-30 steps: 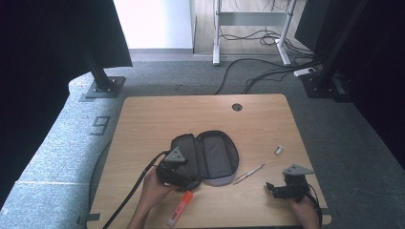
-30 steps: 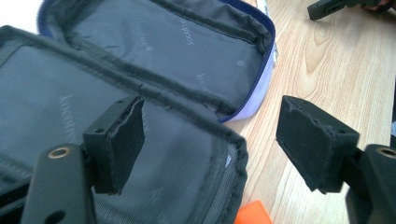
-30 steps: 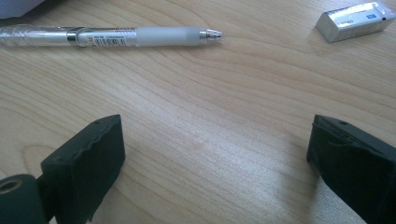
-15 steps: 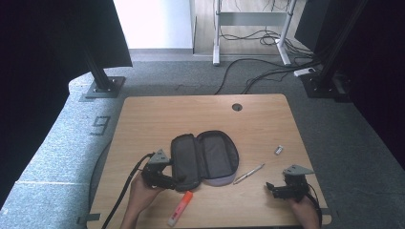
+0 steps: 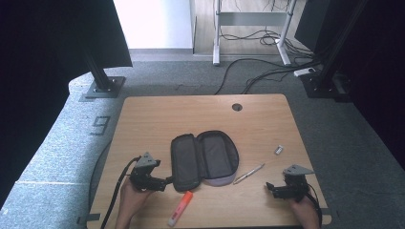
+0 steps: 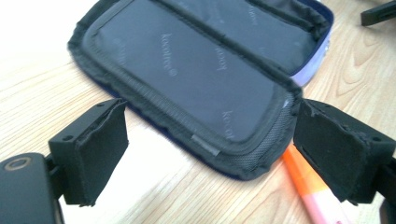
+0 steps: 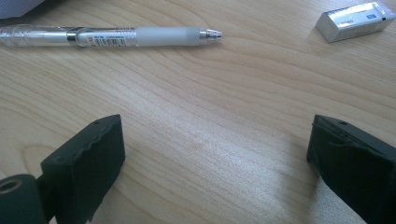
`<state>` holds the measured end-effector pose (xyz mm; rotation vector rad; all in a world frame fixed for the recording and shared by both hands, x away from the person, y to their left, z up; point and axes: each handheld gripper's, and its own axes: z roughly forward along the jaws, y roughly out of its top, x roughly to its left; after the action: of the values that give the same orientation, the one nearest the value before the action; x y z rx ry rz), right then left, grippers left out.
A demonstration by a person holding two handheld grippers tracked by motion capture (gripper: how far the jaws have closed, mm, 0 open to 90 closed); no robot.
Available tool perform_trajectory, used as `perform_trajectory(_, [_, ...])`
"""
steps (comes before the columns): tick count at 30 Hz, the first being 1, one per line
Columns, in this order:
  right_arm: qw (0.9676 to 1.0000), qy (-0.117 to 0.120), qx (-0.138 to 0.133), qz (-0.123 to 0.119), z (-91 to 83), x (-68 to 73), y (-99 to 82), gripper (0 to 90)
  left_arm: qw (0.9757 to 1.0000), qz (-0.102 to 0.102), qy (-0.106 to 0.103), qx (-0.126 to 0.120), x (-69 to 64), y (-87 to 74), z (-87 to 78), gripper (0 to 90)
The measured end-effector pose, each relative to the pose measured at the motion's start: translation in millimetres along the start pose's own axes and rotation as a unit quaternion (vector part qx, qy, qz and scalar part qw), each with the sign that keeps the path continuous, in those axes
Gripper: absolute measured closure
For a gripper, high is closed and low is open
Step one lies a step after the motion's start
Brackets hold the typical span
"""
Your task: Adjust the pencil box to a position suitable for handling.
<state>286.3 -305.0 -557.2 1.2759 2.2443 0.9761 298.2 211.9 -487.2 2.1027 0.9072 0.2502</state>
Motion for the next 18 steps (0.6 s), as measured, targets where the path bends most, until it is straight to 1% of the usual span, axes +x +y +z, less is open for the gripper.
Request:
perform_trajectory(1, [1.0, 0.0, 0.0, 0.0, 0.0, 0.0, 0.0, 3.9, 1.0, -0.005, 0.005, -0.004, 3.0, -4.4, -1.6, 9.0])
perform_trajectory(3, [1.0, 0.0, 0.0, 0.0, 0.0, 0.0, 0.0, 3.9, 0.9999, -0.007, 0.007, -0.004, 4.3, -6.2, -1.7, 8.7])
perform_trajectory(4, [1.0, 0.0, 0.0, 0.0, 0.0, 0.0, 0.0, 3.9, 0.9999, -0.008, 0.011, -0.001, 5.3, -7.6, -1.7, 8.7])
perform_trajectory(5, [1.0, 0.0, 0.0, 0.0, 0.0, 0.0, 0.0, 3.9, 0.9997, -0.008, 0.021, 0.004, 6.5, -10.3, -1.3, 6.2])
perform_trajectory(8, [1.0, 0.0, 0.0, 0.0, 0.0, 0.0, 0.0, 3.9, 0.9992, -0.008, 0.036, 0.015, 8.6, -15.4, 0.2, 3.0])
perform_trajectory(10, [1.0, 0.0, 0.0, 0.0, 0.0, 0.0, 0.0, 3.9, 0.9991, -0.008, 0.038, 0.018, 9.3, -16.6, 0.5, 2.0])
perform_trajectory(18, [1.0, 0.0, 0.0, 0.0, 0.0, 0.0, 0.0, 3.9, 0.9976, -0.029, 0.058, 0.025, 20.0, -33.3, 2.6, 0.7])
